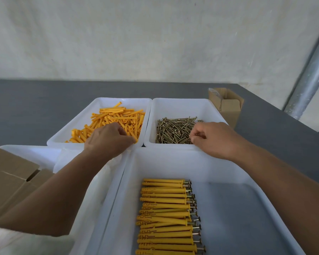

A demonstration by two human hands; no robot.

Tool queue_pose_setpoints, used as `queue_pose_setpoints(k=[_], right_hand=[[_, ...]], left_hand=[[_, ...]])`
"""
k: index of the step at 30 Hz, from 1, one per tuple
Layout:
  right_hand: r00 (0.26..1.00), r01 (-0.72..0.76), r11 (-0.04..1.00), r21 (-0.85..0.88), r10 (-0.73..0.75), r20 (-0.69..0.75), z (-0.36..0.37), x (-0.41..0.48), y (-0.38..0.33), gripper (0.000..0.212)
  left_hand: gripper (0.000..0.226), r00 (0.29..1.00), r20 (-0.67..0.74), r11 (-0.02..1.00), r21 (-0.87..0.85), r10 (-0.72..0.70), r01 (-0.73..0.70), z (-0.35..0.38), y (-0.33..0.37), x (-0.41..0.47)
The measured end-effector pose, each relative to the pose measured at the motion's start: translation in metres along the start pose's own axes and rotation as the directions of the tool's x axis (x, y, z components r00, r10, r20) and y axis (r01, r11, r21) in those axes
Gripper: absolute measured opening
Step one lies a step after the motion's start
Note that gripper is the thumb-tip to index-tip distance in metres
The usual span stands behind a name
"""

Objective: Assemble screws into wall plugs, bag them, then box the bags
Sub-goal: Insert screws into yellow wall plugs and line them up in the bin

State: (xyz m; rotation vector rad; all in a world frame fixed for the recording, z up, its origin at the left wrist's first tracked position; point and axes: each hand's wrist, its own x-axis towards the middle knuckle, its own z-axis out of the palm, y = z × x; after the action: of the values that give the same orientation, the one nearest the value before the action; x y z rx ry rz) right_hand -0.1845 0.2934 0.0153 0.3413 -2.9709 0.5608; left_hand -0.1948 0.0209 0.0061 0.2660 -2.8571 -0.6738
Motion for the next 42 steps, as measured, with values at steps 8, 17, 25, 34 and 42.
queue_pose_setpoints(k=[8, 17, 25, 34, 42], right_hand=[[0.996, 0.009, 0.998, 0.059, -0.004, -0.087, -0.007, -0.005, -0.007, 0.024], [0.969, 0.112, 0.990, 0.085, -0.090, -0.230, -0.017, -0.011, -0.018, 0.026], [0.943, 0.088, 0.957, 0.275, 0.009, -0.334, -0.021, -0.009, -0.024, 0.024], [0.929, 0.128, 0.747, 0.652, 0.141, -0.343, -0.026, -0.007, -0.033, 0.019], [0.926, 0.112, 0.557, 0.823, 0.241, -0.290, -0.032, -0.007, -0.034, 0.011]], left_hand=[[0.027, 0.995, -0.101, 0.989, -0.147, -0.002, -0.013, -0.004, 0.002, -0.002], [0.011, 0.935, -0.353, 0.850, -0.484, 0.029, -0.209, -0.017, 0.012, -0.005], [0.013, 0.977, -0.195, 0.438, -0.874, 0.084, -0.212, -0.033, 0.037, -0.022], [0.004, 0.937, 0.255, 0.324, -0.931, 0.238, 0.171, -0.027, 0.049, -0.038], [0.010, 0.864, 0.396, 0.397, -0.880, 0.312, 0.260, -0.019, 0.052, -0.044]])
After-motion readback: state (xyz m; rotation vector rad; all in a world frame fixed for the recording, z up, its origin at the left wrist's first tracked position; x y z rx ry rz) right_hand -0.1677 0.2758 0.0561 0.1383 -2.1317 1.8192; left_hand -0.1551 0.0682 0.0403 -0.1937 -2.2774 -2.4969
